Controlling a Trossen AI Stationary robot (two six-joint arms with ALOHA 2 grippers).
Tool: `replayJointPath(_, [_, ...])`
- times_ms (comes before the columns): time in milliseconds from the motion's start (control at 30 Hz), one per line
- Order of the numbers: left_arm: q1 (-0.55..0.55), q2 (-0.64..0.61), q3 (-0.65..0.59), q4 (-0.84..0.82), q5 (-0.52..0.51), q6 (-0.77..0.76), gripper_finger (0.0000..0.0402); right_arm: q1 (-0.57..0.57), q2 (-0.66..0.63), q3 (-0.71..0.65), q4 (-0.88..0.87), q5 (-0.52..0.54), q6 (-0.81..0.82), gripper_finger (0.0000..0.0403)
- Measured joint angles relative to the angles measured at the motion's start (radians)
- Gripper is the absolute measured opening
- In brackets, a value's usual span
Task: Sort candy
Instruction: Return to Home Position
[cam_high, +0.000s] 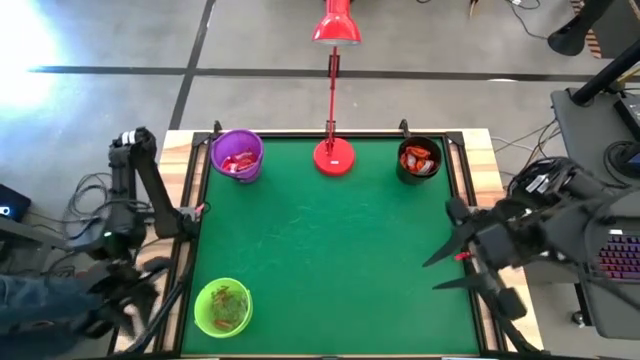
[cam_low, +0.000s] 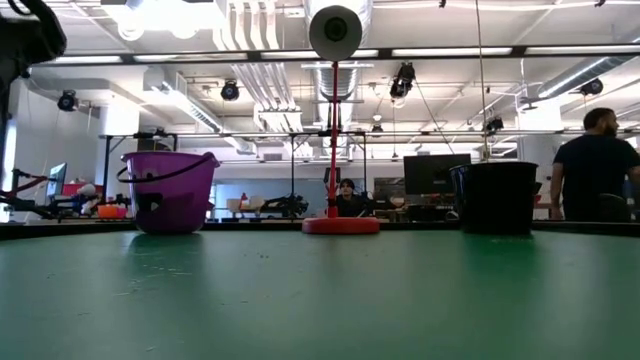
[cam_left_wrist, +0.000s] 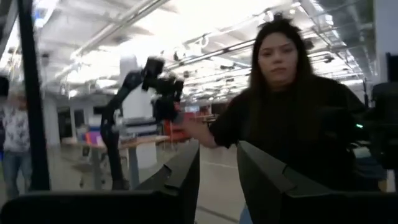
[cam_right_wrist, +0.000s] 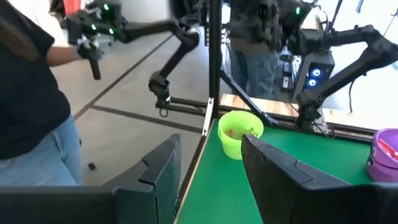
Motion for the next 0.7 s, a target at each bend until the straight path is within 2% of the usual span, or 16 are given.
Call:
replayJointPath(67, [0.005, -0.051, -0.060, 0.000, 0.027, -0.036, 0.0091, 0.000, -0.021, -0.007, -0.004, 0.000, 0.000, 0.0162])
replayJointPath(133, [0.004, -0.103, -0.119, 0.018, 0.098, -0.046, 0.0091, 0.000, -0.037, -0.016, -0.008, 0.000, 0.000, 0.0161])
replayJointPath(300, [0.004, -0.220, -0.254, 0.052, 0.370, -0.081, 0.0091, 0.000, -0.066, -0.040, -0.011, -0.008, 0.000, 0.0161])
replayJointPath(400, [0.002, -0.276, -0.327, 0.108, 0.478, -0.111, 0.0091, 0.000, -0.084, -0.051, -0.008, -0.008, 0.000, 0.0164])
replayJointPath(500, [0.003, -0.335, -0.398, 0.117, 0.503, -0.154, 0.0091, 0.000, -0.104, -0.067, -0.003, -0.008, 0.007, 0.0164])
replayJointPath(700, [0.002, -0.462, -0.545, 0.183, 0.497, -0.142, 0.0091, 0.000, -0.137, -0.116, 0.032, -0.008, 0.009, 0.0163])
